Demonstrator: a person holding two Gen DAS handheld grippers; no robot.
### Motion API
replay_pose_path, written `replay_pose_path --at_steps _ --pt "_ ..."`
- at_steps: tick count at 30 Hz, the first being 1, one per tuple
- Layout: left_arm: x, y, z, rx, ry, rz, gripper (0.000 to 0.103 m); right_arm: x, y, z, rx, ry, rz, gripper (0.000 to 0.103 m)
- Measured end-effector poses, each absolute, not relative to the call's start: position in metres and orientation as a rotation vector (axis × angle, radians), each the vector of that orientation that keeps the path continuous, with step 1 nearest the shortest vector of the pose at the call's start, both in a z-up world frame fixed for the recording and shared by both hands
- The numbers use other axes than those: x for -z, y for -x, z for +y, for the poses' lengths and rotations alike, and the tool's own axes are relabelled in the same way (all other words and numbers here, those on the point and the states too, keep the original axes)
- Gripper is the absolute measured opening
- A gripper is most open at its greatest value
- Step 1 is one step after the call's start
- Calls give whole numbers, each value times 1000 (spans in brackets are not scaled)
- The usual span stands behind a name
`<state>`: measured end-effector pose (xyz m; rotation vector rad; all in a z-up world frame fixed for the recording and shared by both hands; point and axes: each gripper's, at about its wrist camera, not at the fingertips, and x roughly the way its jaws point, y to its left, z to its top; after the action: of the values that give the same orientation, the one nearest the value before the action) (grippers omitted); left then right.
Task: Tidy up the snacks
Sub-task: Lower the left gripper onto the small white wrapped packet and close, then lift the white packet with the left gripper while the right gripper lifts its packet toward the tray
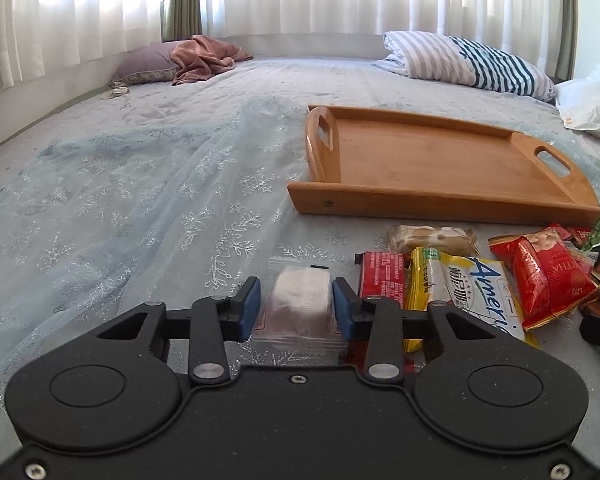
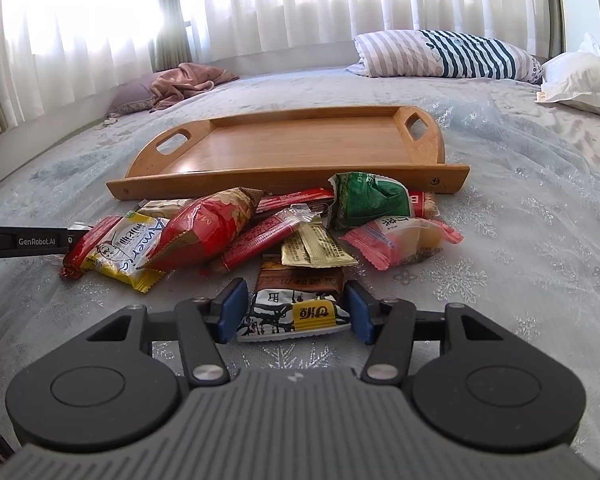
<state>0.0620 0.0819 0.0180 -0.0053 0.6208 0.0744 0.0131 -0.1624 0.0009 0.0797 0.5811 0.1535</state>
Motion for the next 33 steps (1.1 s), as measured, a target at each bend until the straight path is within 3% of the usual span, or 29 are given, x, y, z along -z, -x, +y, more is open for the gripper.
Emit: replay_pose_path --at_steps 10,13,20,33 --pt "-20 -54 79 -79 41 583 30 -3 -14 -161 -157 -54 588 68" --pt "-23 -53 86 -71 108 575 30 -4 -13 -160 -169 -37 585 57" --pt "-33 -47 89 -67 126 541 30 -8 -12 -169 -200 -60 597 51" --pt "-42 -38 81 -42 120 514 30 -14 0 -172 -230 -98 604 51"
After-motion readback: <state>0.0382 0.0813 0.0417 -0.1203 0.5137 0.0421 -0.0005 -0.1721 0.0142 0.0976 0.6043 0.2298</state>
